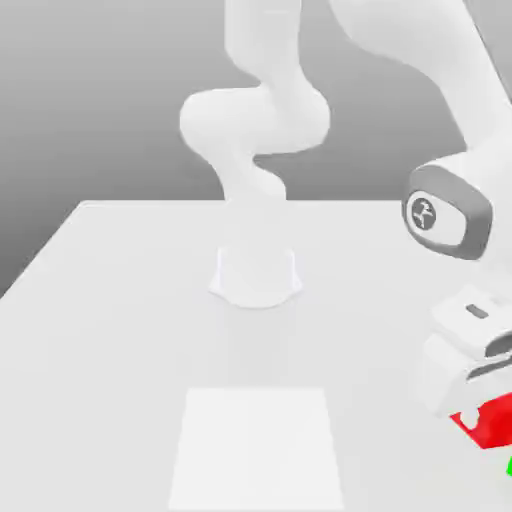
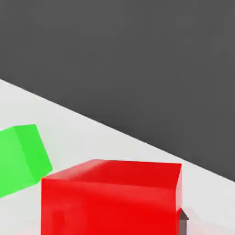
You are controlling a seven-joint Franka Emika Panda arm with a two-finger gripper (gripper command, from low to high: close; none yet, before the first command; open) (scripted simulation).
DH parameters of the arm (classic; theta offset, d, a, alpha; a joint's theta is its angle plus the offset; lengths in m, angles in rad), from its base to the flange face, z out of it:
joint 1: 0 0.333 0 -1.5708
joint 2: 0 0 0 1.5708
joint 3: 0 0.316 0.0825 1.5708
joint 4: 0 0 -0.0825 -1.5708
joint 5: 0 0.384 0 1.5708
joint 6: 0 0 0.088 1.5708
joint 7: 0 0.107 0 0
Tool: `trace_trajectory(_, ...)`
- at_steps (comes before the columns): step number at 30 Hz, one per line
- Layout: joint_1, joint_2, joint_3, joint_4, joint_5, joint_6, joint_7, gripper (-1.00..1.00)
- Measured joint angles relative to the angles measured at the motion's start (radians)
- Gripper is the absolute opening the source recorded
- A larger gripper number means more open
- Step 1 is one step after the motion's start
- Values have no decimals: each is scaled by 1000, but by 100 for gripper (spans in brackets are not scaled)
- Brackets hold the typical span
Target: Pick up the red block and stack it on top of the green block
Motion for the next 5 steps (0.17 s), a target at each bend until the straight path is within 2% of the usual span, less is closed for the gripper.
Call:
trace_trajectory(1,26,43,-9,15,-27,25,8,-100)
trace_trajectory(2,40,66,-15,23,-41,39,13,100)
trace_trajectory(5,40,66,-15,23,-41,39,13,100)
